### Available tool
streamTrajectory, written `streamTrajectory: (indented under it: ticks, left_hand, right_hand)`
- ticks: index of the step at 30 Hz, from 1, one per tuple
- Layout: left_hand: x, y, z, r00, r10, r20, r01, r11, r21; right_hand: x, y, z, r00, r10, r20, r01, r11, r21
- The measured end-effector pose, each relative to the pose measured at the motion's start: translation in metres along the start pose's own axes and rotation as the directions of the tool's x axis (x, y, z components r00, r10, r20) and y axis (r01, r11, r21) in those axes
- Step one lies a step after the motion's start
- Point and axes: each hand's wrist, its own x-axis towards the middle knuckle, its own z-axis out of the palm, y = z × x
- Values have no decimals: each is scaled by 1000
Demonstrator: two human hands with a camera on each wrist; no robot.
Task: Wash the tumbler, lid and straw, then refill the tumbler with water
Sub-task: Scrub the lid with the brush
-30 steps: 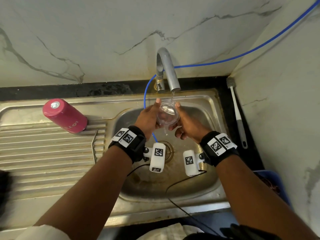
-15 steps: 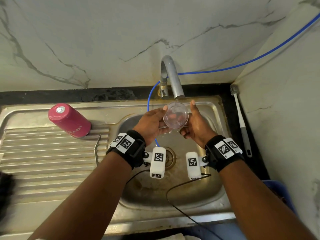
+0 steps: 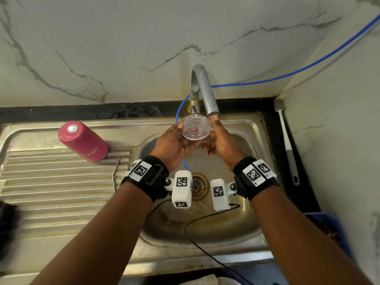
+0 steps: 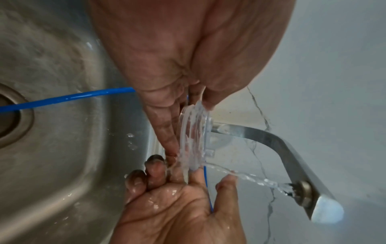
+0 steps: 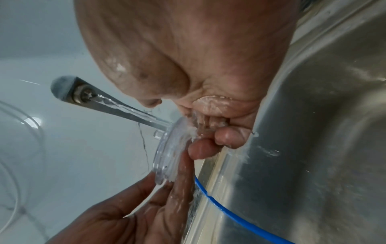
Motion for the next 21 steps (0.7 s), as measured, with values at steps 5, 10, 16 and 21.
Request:
streamTrajectory:
  ticks: [5,10,16,21]
  left_hand:
    - [-2,0,7,1000,-8,29,8,1000,14]
    - [-3,-2,13,999,-8,47,7,1000,21]
    - [-6,1,11,1000,3,27,-4,1000,30]
    - [-9,1,8,1000,3,20,-3,1000,29]
  right_hand:
    - [1,3,-7,1000,7,-24,-7,1000,7]
    - [-5,-2,-11,998,24,-62,-22,999,44]
    - [-8,-4,-5,998,36,-59,-33,999,40]
    - [-7,-2,0,998,43,-48,-41,998,43]
